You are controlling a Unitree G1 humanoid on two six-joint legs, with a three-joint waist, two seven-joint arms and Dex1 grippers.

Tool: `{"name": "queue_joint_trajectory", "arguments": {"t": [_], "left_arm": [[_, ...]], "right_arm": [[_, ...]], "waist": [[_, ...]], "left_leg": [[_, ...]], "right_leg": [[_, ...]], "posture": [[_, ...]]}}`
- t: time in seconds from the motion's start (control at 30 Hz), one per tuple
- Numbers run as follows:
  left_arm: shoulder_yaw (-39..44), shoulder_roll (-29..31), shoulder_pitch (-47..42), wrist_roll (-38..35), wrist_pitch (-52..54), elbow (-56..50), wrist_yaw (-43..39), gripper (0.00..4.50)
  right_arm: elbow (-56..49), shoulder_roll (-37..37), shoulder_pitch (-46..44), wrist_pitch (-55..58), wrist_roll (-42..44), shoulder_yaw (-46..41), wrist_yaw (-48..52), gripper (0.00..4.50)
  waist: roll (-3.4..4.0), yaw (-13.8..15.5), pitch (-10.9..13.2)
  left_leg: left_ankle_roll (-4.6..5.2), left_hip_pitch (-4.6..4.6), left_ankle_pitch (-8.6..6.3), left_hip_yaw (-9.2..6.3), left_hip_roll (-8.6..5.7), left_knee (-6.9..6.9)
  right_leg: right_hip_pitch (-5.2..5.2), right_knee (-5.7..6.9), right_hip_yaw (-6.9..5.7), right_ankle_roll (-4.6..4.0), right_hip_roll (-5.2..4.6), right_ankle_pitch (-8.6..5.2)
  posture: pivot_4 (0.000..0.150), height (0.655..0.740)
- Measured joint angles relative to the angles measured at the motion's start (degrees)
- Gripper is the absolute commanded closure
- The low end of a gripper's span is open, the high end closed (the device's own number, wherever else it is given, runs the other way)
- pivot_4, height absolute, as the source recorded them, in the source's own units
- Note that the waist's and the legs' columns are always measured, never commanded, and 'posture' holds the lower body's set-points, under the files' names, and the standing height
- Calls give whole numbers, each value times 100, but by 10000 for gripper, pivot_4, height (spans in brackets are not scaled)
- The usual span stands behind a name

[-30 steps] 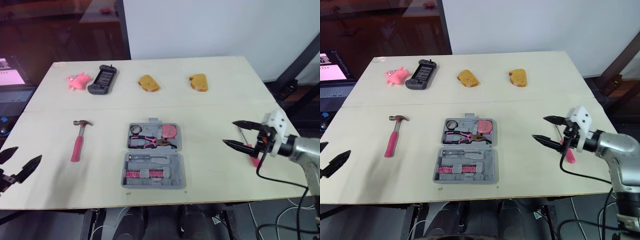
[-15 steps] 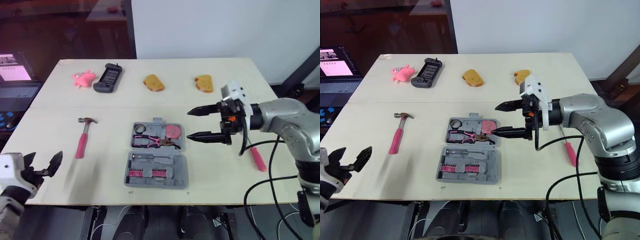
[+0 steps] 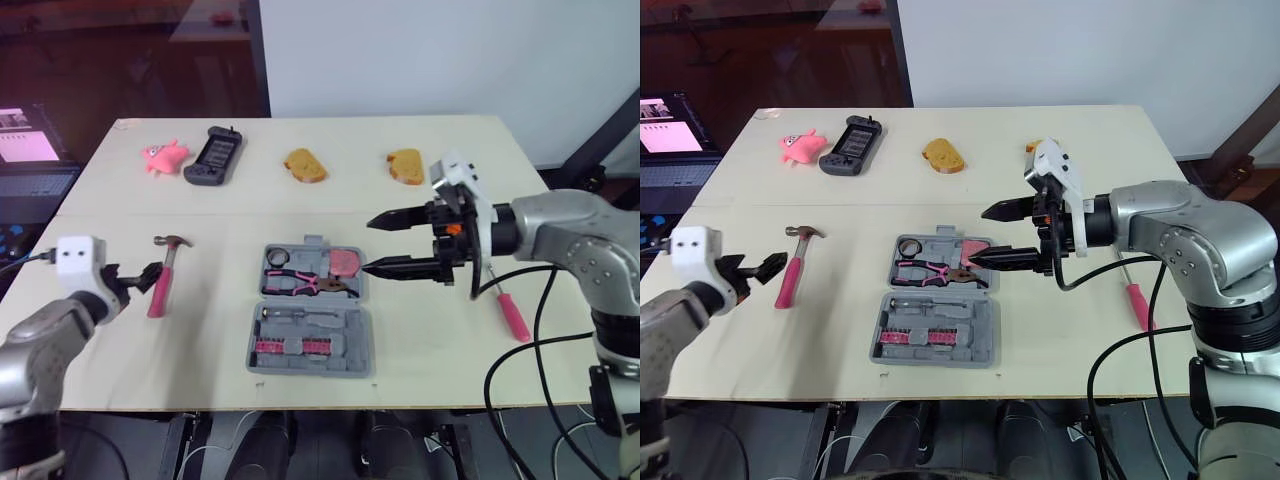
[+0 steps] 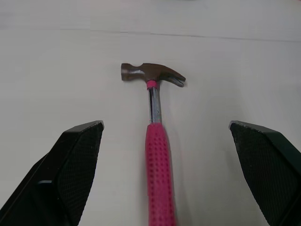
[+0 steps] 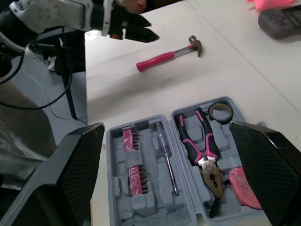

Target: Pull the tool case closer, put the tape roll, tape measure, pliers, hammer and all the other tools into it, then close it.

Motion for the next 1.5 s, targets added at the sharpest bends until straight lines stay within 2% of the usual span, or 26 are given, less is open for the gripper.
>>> {"name": "queue_joint_trajectory", "arguments": {"t": [0.23,0.53,0.73,0.83,1.07,1.33,1.5], "left_arm": [[-876,-188,-1249,978,-1386,2520,-495,0],[-1248,-353,-2531,1648,-2247,4661,-698,0],[-1375,-505,-3072,1964,-2691,5773,-791,0],[-1363,-533,-3315,2029,-2906,6229,-791,8569],[-1235,-568,-3409,2045,-3053,6485,-723,43942],[-1186,-561,-3370,2039,-3036,6412,-761,44911],[-1256,-504,-3061,2034,-2784,5792,-1224,44911]], "right_arm": [[-242,-34,225,19,67,-177,-196,270],[-421,-131,259,184,279,-210,-335,270],[-428,-157,248,225,274,-211,-482,270],[-428,-105,198,226,271,-204,-582,0],[-427,-108,173,232,269,-194,-683,0],[-398,-109,154,227,255,-183,-700,0],[-390,-110,87,90,181,-129,-616,0]], "waist": [[1,-6,0],[-3,2,1],[-4,-7,0],[-4,-7,0],[-3,1,0],[-3,-5,0],[-5,-16,1]], "left_leg": [[-3,0,-1,3,-2,3],[-3,-1,-1,2,-5,10],[-3,-1,-1,2,-7,12],[-3,0,-1,2,-7,14],[-3,0,-1,1,-8,16],[-3,0,-1,1,-8,16],[-3,0,-1,1,-7,15]], "right_leg": [[-1,0,7,7,2,5],[2,1,5,13,2,10],[2,2,5,20,1,14],[3,4,4,19,2,15],[5,4,5,21,1,16],[5,4,5,21,1,17],[4,3,5,21,1,17]], "posture": [[1500,7400],[1500,7400],[1500,7400],[1500,7400],[1500,7400],[1500,7400],[1500,7400]]}}
